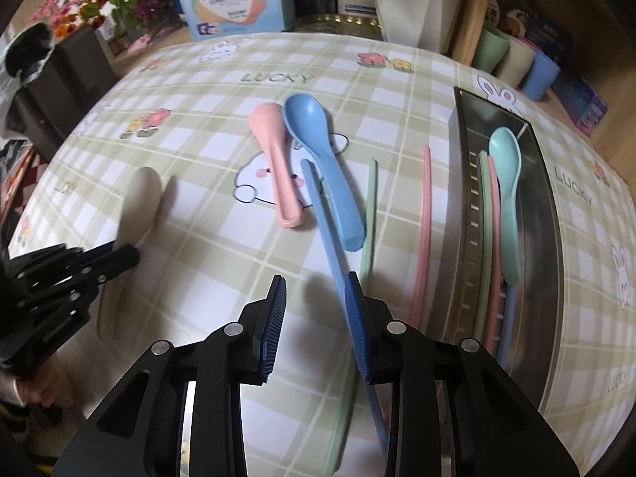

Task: Organize utensils
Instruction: 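Grasp the blue chopstick with the right tool while the left holds the white spoon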

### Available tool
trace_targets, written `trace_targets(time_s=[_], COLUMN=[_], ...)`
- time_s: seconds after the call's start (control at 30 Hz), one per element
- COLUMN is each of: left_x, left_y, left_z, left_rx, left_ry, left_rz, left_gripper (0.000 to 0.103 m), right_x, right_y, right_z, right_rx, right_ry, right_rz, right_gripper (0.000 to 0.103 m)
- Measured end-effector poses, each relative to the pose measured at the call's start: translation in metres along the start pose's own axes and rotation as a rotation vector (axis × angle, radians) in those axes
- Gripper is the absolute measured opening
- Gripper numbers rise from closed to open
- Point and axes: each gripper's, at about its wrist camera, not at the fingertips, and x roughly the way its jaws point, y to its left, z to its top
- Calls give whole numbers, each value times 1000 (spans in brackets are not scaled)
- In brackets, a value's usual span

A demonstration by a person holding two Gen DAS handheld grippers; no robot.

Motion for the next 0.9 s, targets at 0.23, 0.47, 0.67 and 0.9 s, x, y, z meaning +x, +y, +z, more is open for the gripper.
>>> trace_targets(time_s=[0.23, 0.47, 0.67, 0.9], left_x=[-1, -1, -1, -1], left_y=[4, 5, 5, 4], left_z=[0, 0, 0, 0], left_rx=[-19, -23, -23, -24], left_ry=[-5, -6, -7, -7], left_rz=[-21, -25, -25, -25], left_gripper=[7, 7, 7, 7], right_x=[6, 9, 10, 9], right_y=[-3, 3, 5, 4], right_z=[-1, -8, -13, -15], right_rx=[48, 53, 47, 39], right_ry=[14, 38, 28, 9], right_rz=[0, 17, 14, 29], right_gripper=[16, 16, 16, 15])
